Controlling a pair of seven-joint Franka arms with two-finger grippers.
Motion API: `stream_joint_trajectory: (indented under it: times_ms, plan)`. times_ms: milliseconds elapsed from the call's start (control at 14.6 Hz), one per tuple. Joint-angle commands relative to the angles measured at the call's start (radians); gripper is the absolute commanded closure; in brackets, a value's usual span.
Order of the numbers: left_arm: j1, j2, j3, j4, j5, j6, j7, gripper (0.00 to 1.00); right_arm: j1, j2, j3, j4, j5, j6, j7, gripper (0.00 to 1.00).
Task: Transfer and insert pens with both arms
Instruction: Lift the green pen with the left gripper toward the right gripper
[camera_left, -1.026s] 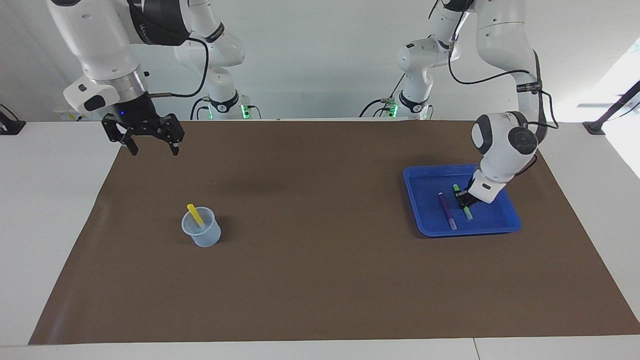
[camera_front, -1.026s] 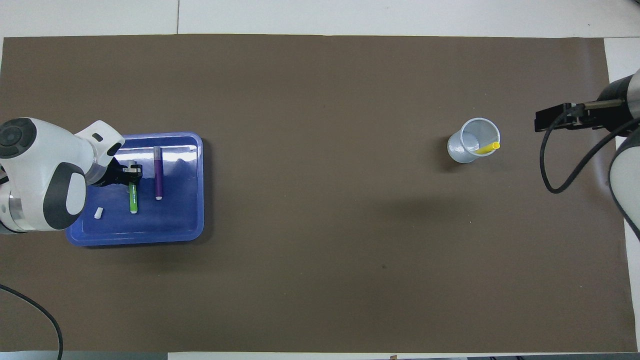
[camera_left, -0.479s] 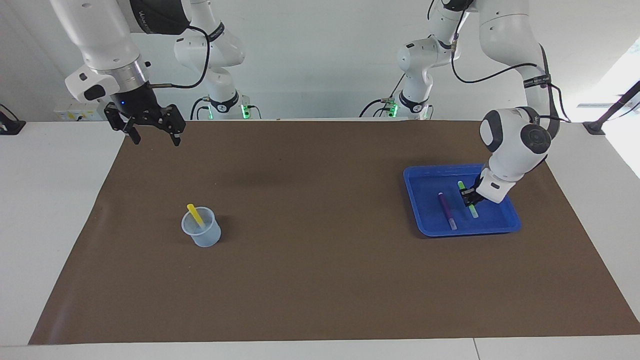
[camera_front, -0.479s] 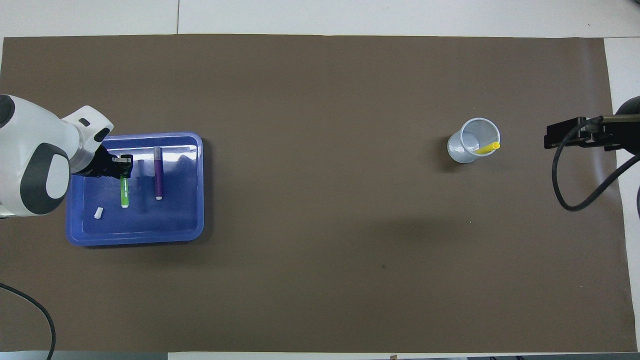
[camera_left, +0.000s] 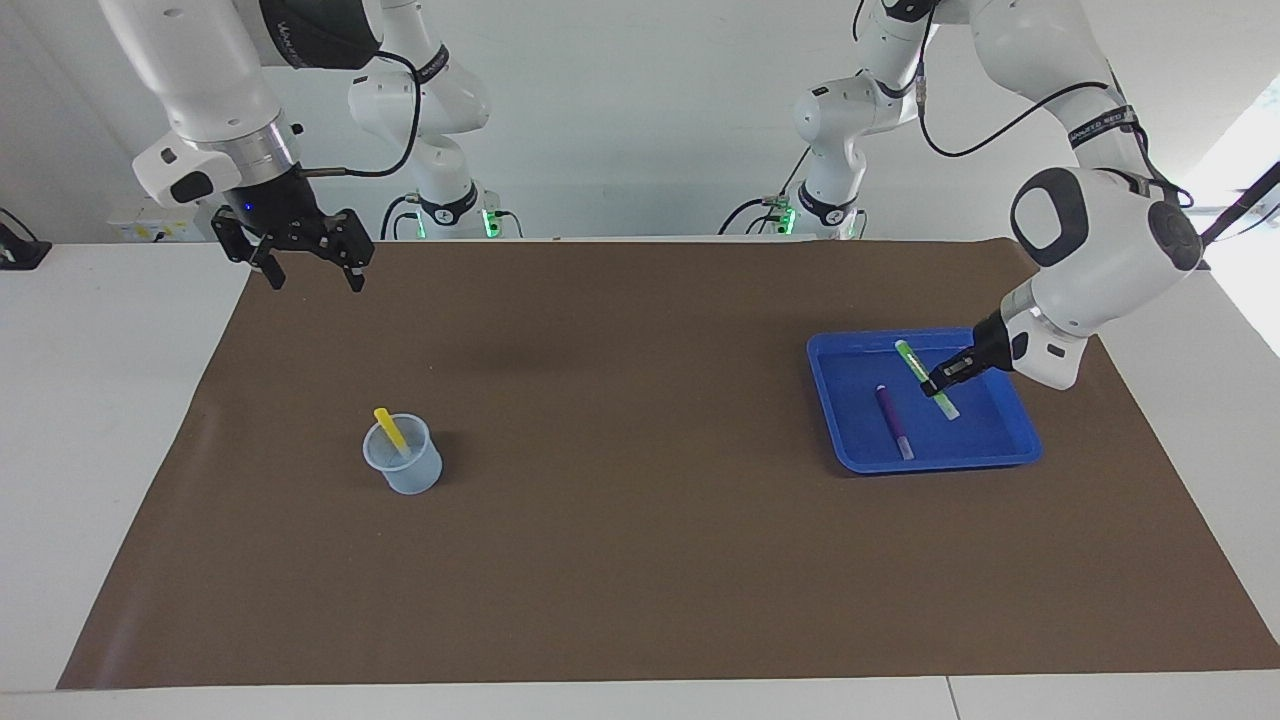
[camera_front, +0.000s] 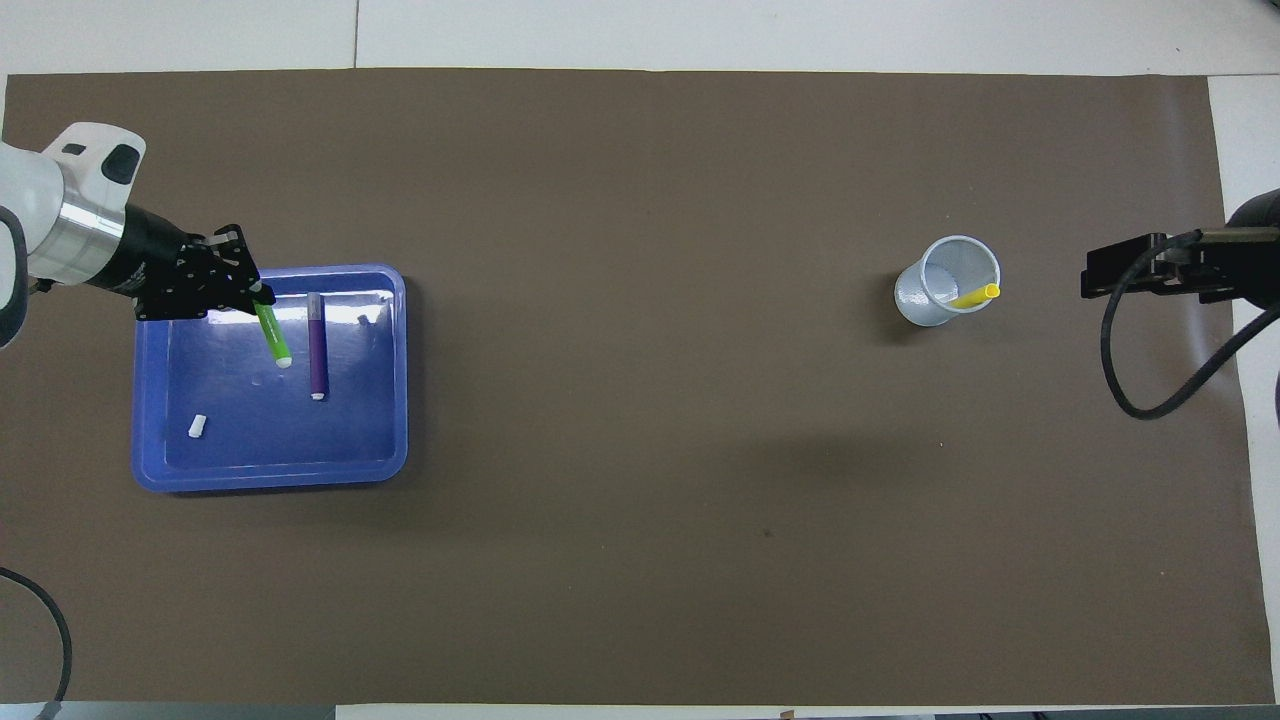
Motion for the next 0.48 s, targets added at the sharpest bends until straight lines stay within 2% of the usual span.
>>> stream_joint_trajectory:
  times_ms: [0,137,410]
  plan:
    - [-0.061,0.019,0.002,0.096,-0.134,-0.061,-0.276,1.0,-0.013,0.008,0.004,0.022,0.034,-0.032,0.016,0.0]
    - [-0.095,0.009,-0.004,0.105,-0.255,-0.05,-0.478,1.0,-0.01,0.007,0.003,0.022,0.023,-0.034,0.014,0.0]
    - [-0.1,0.002,-0.118,0.093,-0.427,0.029,-0.831,1.0,-0.005,0.002,0.007,0.02,-0.057,-0.043,0.0,0.0]
